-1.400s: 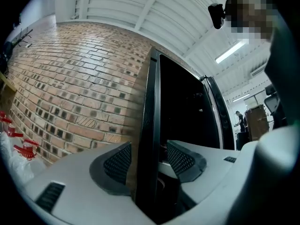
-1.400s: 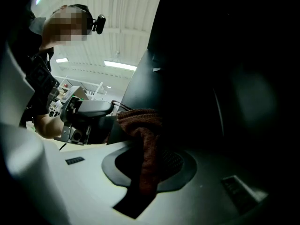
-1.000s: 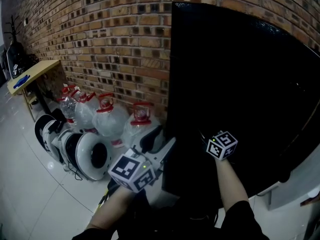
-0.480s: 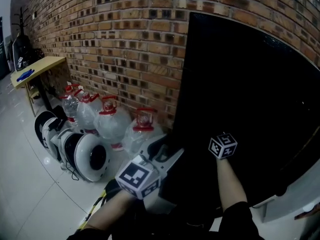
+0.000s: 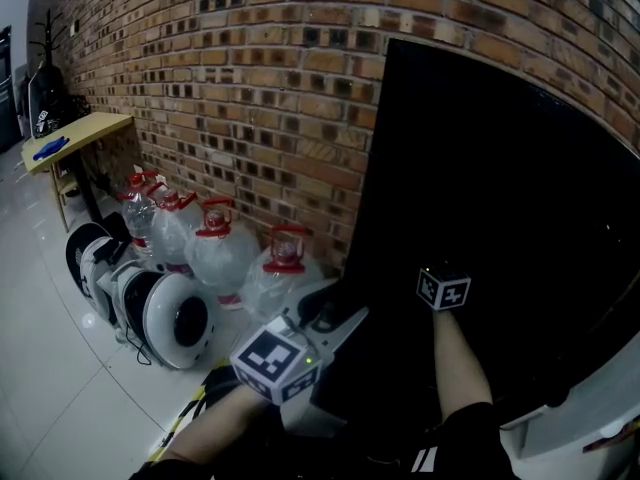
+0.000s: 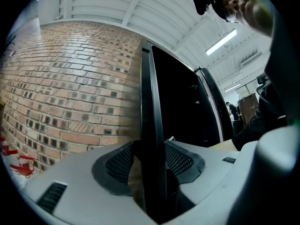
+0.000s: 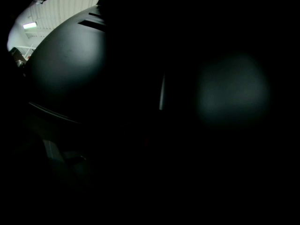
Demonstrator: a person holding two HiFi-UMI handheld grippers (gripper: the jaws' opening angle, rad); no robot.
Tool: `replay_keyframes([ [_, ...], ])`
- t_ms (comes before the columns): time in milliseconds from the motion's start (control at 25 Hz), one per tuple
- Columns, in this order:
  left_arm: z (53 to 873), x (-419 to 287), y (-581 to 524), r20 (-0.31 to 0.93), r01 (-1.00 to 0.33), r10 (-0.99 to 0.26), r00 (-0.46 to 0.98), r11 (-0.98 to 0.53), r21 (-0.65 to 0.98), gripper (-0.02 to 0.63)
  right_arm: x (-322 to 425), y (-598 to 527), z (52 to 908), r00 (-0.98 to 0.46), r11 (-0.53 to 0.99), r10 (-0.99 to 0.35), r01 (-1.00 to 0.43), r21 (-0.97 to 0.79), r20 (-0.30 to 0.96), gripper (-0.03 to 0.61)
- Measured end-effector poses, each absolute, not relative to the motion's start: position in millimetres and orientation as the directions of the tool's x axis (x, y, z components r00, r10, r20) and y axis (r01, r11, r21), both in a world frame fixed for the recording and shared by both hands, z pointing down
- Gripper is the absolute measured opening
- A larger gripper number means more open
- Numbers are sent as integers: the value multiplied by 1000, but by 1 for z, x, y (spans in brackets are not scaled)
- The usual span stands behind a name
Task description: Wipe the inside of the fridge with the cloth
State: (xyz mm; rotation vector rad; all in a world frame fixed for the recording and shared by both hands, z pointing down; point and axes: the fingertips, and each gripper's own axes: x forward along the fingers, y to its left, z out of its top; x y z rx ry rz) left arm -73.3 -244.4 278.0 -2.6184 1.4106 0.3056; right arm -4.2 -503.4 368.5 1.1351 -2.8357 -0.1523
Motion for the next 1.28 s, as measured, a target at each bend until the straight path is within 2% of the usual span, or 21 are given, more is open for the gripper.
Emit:
replay_keyframes([
  [560,280,-77,-246,-270,-840,-817,510,-541,49,215,2,-513,373,-687,688,-725,-722,71,43,80],
  [800,282,-80,-247,-280,-841,-820,499,-536,75,213,9,-438,361,-723,721,-691,-691,56,-20,80],
  [1040,282,-83,-246,-282,-843,-830,482,-526,108,209,5,-327,372,-810,808,-584,-586,64,-51,80],
  [1280,287,-85,-247,-284,-832,-823,491,-540,128,201,-14,-261,390,-944,939,-329,-330,96,-28,80],
])
